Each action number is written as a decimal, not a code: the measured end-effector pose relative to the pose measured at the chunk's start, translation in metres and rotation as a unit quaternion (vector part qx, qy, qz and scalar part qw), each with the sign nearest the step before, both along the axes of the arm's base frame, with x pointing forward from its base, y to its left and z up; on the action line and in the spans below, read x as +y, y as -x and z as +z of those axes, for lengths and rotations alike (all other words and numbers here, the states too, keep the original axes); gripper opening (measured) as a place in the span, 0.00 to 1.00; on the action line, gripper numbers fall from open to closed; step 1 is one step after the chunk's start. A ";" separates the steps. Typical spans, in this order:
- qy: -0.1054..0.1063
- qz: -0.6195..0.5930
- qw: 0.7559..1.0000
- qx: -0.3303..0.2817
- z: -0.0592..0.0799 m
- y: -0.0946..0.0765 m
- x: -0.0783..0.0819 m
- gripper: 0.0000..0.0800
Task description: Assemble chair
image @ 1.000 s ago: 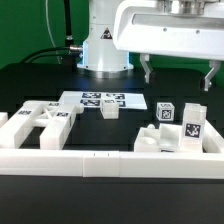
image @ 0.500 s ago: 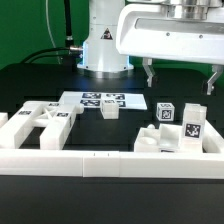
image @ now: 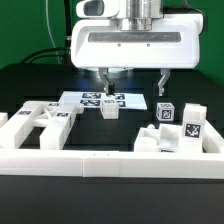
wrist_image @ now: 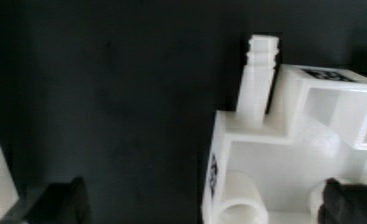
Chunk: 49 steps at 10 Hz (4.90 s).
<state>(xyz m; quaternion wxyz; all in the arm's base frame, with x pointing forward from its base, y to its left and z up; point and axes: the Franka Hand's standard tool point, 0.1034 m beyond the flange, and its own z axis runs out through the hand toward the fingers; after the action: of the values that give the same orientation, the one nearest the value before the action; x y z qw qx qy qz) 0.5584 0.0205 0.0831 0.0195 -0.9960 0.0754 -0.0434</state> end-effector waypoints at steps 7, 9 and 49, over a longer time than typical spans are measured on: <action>0.012 0.033 0.999 0.002 -0.032 0.054 -0.028 0.81; 0.008 0.036 0.999 0.017 -0.032 0.055 -0.024 0.81; -0.025 0.046 0.873 0.486 -0.021 0.067 -0.003 0.36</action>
Offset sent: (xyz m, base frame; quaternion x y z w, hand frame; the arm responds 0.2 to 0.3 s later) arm -0.0694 -0.0288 -0.0338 -0.0201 -0.0190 -0.0454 0.9986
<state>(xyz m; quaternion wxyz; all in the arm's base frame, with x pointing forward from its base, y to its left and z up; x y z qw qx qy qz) 0.4913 0.0177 0.0626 0.0075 -0.8932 0.0303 0.4486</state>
